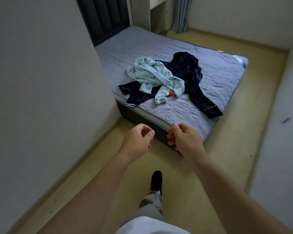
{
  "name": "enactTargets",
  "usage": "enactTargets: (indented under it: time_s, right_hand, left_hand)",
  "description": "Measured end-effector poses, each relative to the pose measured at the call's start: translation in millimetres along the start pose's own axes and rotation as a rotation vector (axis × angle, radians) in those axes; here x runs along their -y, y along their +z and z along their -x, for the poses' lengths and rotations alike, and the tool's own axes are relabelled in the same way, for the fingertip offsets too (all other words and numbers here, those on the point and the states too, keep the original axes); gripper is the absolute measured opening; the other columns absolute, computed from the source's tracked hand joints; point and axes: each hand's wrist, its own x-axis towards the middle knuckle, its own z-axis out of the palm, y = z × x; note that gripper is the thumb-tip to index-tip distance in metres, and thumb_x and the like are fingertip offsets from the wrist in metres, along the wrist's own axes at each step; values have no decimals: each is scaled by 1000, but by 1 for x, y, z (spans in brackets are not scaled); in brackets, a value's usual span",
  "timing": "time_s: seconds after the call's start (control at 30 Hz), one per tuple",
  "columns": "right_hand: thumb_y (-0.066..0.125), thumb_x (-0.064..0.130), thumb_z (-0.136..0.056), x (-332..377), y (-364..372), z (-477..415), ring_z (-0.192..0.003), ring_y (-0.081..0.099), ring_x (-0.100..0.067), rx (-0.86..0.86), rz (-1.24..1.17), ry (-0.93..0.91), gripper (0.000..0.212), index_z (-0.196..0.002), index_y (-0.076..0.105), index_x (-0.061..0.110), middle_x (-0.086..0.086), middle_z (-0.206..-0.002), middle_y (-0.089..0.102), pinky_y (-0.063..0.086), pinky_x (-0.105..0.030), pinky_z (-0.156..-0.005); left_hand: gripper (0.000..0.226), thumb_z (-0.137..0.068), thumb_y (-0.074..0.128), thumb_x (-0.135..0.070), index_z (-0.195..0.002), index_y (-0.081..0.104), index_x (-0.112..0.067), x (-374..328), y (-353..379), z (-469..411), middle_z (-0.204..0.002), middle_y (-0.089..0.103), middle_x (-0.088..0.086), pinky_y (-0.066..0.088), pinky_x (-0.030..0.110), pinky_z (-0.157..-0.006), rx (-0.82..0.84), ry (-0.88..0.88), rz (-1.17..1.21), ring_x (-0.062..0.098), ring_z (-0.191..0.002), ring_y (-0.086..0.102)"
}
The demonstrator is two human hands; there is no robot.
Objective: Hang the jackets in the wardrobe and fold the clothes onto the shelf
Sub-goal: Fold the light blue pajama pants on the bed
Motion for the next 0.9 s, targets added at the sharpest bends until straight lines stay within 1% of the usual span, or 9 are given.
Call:
enactTargets:
  time_s: [0.13,0.23,0.33,0.47,0.53,0.63,0.73,0.83,0.9]
  right_hand:
    - [50,36,-103,0,-34,-99,-60,67,-8,-64,41,17,29,-85,67,21,4,-75,71,47,-20,-53]
    - [49,34,-103,7,-61,-174,-66,66,-15,-74,98,62,27,-86,65,21,1,-78,69,44,-23,-54]
    - [49,34,-103,17,-87,-239,-70,66,-16,-44,148,117,25,-88,64,21,1,-82,69,43,-22,-54]
    - [51,36,-102,23,-118,-318,-71,69,-17,-50,163,167,24,-91,65,19,0,-86,70,45,-26,-58]
    - [52,36,-101,22,-132,-354,-70,68,-16,-50,140,187,24,-91,65,19,-1,-87,70,46,-27,-59]
    - [52,37,-101,18,-152,-414,-71,68,-14,-16,152,207,24,-92,65,20,1,-87,70,47,-26,-59]
    - [52,35,-100,8,-173,-486,-70,68,-15,30,134,228,23,-92,65,17,0,-86,70,50,-31,-63]
    - [52,34,-100,-4,-191,-561,-83,69,-25,119,122,244,24,-97,65,14,-5,-89,70,54,-40,-76]
    - [51,35,-100,-9,-206,-611,-90,68,-25,182,170,264,26,-103,66,14,-3,-92,69,57,-45,-85]
  left_hand:
    - [11,-94,62,-34,-85,64,-30,-8,45,-107,-75,68,-10,49,18,-53,60,-30,22,4,-56,65]
    - [11,-96,61,-33,-88,64,-27,-21,74,-189,-81,69,-4,56,27,-59,133,-68,9,4,-59,67]
    - [13,-98,59,-32,-90,63,-23,-43,99,-263,-82,69,-3,51,24,-58,190,-107,-8,3,-57,66]
    - [15,-99,58,-27,-88,62,-17,-77,133,-351,-81,68,-1,53,29,-63,244,-146,-16,5,-54,64]
    - [14,-99,58,-26,-89,62,-16,-88,150,-388,-83,69,0,52,28,-60,251,-170,-8,4,-53,64]
    - [12,-98,58,-30,-92,61,-19,-94,176,-436,-86,69,-2,45,24,-51,248,-212,-24,3,-55,66]
    - [13,-97,59,-30,-90,61,-20,-90,204,-477,-83,69,-4,43,22,-49,205,-274,-56,4,-55,67]
    - [12,-96,61,-26,-87,62,-18,-84,229,-514,-83,70,0,46,21,-51,113,-373,-67,7,-53,66]
    - [13,-96,61,-21,-84,62,-17,-83,246,-536,-84,69,1,45,17,-47,34,-484,-58,6,-49,65]
